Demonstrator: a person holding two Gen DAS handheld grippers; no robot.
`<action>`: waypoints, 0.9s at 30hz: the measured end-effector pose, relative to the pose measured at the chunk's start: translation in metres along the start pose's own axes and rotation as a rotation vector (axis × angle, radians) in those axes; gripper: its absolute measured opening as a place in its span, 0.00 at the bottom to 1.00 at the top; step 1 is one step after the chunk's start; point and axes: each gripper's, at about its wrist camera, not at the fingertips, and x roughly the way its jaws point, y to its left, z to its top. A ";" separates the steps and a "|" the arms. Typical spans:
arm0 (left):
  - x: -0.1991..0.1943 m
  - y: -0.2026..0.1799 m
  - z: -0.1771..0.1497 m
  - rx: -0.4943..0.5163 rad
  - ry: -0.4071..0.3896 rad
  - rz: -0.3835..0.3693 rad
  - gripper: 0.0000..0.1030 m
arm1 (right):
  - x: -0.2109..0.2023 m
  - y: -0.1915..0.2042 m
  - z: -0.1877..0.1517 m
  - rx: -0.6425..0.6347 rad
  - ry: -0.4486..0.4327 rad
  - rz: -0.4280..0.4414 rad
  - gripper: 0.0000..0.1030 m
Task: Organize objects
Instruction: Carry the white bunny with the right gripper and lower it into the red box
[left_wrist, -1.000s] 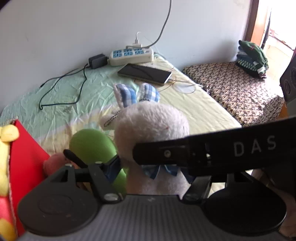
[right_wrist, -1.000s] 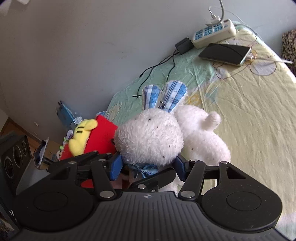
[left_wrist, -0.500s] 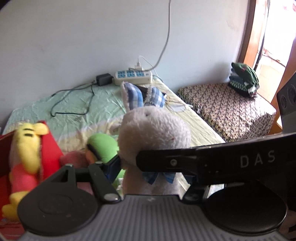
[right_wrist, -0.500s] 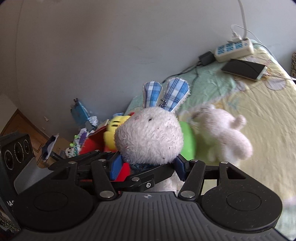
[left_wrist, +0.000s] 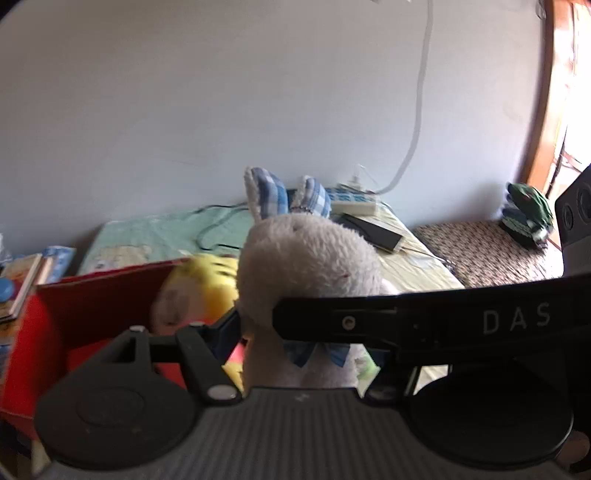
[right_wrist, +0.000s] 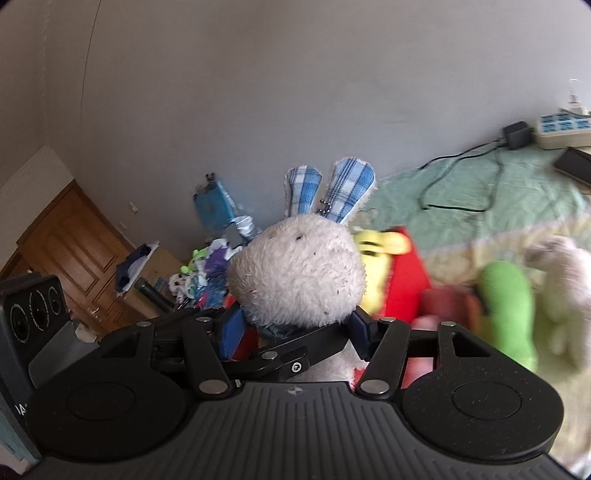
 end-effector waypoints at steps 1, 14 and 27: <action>-0.004 0.010 0.000 -0.009 -0.005 0.011 0.66 | 0.008 0.005 0.001 0.002 0.003 0.002 0.59; -0.008 0.111 -0.007 -0.048 0.037 0.075 0.66 | 0.097 0.041 -0.002 0.047 0.075 -0.118 0.59; 0.036 0.161 -0.034 -0.061 0.160 0.049 0.66 | 0.159 0.039 -0.013 0.017 0.224 -0.309 0.56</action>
